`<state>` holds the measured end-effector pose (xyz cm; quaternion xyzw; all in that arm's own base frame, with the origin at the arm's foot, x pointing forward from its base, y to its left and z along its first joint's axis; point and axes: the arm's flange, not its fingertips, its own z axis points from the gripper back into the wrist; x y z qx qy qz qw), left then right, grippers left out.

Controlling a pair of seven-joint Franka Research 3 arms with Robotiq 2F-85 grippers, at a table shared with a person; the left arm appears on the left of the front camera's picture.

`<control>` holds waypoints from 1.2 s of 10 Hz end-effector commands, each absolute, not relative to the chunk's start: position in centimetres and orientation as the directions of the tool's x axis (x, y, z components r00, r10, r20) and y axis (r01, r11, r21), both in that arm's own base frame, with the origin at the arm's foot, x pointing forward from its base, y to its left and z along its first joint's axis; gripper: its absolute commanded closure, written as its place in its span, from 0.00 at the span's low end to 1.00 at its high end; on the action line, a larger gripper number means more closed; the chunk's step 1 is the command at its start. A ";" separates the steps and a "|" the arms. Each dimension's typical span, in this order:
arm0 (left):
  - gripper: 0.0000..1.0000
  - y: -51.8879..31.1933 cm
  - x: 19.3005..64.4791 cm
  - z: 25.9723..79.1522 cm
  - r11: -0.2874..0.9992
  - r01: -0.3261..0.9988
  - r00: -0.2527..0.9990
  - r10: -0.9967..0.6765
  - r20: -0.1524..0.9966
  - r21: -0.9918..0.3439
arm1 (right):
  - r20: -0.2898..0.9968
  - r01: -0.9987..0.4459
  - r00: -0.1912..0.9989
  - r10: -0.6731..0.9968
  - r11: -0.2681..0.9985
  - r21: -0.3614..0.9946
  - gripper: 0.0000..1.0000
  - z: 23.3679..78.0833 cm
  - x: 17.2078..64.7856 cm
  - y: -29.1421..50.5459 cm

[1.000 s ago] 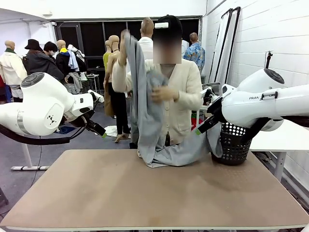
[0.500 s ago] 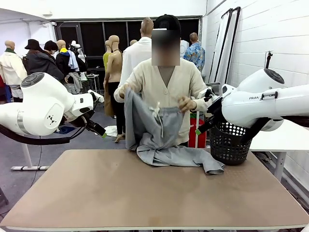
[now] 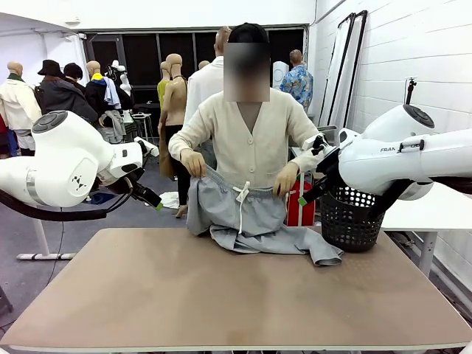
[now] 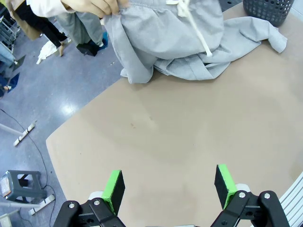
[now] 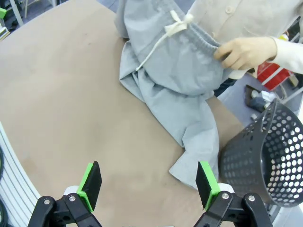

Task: Fold the training pants.
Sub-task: Grab both ends of the Training pants handed by a person.

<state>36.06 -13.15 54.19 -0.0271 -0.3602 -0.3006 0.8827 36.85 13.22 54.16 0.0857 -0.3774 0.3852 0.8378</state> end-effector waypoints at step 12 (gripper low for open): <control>0.00 -13.1 36.0 54.2 0.821 0.544 0.564 -0.511 0.649 0.174 | 0.696 -0.712 0.421 0.582 0.687 -0.144 0.00 54.0 36.8 13.2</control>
